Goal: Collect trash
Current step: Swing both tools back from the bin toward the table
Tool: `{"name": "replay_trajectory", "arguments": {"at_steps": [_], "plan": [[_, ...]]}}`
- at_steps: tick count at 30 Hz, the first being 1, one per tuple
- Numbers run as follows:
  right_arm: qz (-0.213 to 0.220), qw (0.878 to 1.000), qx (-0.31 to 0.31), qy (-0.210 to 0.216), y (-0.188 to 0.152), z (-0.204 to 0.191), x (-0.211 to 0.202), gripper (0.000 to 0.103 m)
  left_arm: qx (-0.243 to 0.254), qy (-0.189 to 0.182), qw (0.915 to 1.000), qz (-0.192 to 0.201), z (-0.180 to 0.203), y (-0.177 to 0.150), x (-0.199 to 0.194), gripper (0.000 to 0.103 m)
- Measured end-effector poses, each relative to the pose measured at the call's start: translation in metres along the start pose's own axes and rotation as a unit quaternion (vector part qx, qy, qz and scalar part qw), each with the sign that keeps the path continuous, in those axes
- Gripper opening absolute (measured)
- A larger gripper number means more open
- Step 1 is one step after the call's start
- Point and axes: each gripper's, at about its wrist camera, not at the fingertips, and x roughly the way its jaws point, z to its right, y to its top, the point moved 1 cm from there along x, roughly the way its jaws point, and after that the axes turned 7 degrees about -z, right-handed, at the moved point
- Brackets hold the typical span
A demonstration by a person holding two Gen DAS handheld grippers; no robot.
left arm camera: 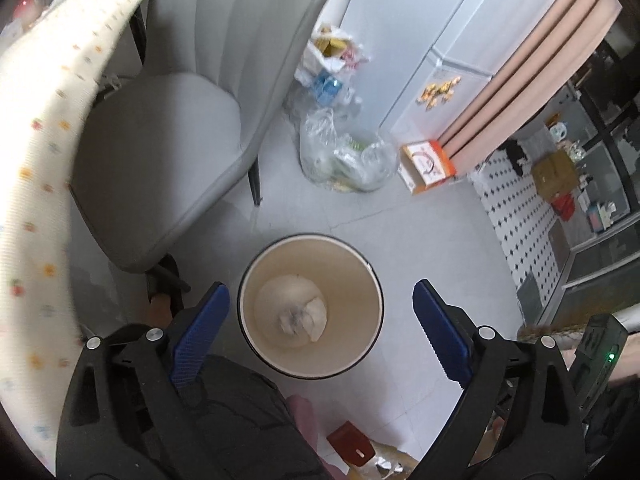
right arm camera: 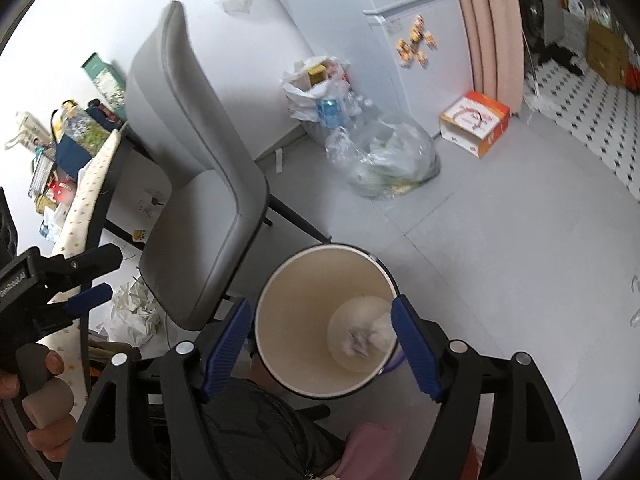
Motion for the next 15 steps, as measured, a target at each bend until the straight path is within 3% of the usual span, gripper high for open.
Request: {"name": "replay_trajectory", "arguments": {"at_steps": [10,15], "plan": [[0.056,0.997,-0.049,-0.015,0.006,-0.056,-0.054,0.096,-0.015,-0.030,0.9963,0.079,-0.021,-0.004,-0.078,0.095],[0.084,0.993,-0.081,-0.020,0.005,-0.092,-0.078,0.095,-0.025,-0.035,0.9908,0.128,-0.038,-0.010,-0.121,0.097]]}}
